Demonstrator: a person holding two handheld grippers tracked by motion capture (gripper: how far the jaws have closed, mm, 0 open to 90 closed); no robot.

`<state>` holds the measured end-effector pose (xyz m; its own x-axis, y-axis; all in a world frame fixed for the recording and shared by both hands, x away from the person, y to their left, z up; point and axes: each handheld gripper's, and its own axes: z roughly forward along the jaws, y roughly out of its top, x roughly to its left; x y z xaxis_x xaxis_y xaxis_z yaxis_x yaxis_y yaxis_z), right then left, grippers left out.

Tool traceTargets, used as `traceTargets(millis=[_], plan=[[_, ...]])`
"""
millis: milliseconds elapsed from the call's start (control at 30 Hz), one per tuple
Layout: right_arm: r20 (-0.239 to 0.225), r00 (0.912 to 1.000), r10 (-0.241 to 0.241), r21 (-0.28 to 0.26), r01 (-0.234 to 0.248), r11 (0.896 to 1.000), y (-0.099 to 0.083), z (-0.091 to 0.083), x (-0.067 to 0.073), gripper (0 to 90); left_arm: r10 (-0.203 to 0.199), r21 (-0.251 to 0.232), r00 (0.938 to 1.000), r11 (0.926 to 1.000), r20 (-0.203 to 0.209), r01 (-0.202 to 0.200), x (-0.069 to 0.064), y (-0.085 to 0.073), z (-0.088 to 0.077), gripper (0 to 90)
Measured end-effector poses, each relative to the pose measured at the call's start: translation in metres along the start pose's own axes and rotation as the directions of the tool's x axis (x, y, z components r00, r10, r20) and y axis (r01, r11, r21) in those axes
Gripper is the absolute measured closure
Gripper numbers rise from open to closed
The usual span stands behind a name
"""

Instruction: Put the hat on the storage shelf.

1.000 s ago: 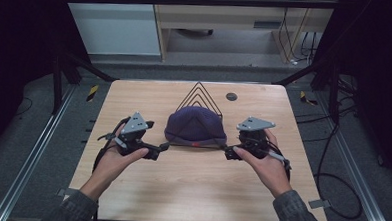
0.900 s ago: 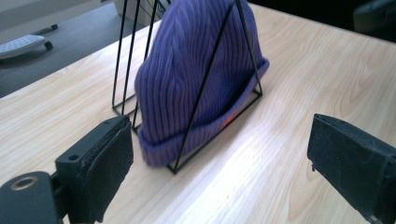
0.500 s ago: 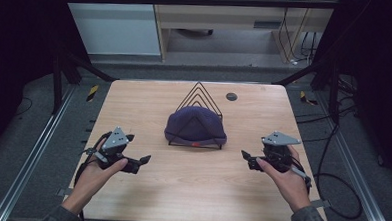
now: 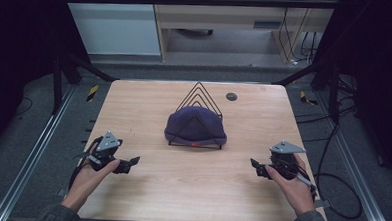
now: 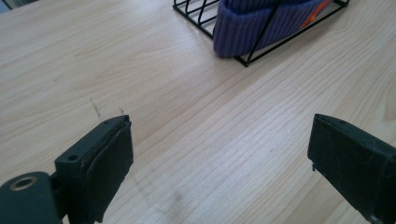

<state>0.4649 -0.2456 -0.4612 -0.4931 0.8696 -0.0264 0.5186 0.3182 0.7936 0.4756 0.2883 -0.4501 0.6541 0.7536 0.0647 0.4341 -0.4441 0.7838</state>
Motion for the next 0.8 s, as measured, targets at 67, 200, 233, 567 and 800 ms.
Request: traceTargets(millis=[67,200,233,567,800], plan=[[0.004,1.0,0.002,0.01,-0.002,1.0,-0.004,0.002,-0.002,14.3,0.0,0.011,1.0,0.9999,-0.001,0.0,0.002,-0.004,0.003,6.3],[0.004,0.9999,0.015,0.028,-0.016,0.999,-0.011,0.007,-0.003,14.3,-0.008,0.036,1.0,0.9993,0.003,0.007,0.003,-0.01,0.009,6.3],[0.005,0.9997,0.026,0.031,-0.026,0.999,-0.012,0.008,-0.003,14.3,-0.009,0.043,0.9999,0.999,0.005,0.009,0.003,-0.012,0.011,6.3],[0.004,0.9978,0.066,0.068,-0.066,0.995,-0.024,0.02,-0.005,13.0,-0.018,0.095,0.9984,0.9954,0.054,0.013,0.0,-0.023,0.028,5.6],[-0.003,0.997,0.077,0.107,-0.077,0.991,-0.031,0.028,-0.004,12.1,-0.042,0.137,0.9955,0.9901,0.085,0.03,-0.001,-0.028,0.035,4.6]])
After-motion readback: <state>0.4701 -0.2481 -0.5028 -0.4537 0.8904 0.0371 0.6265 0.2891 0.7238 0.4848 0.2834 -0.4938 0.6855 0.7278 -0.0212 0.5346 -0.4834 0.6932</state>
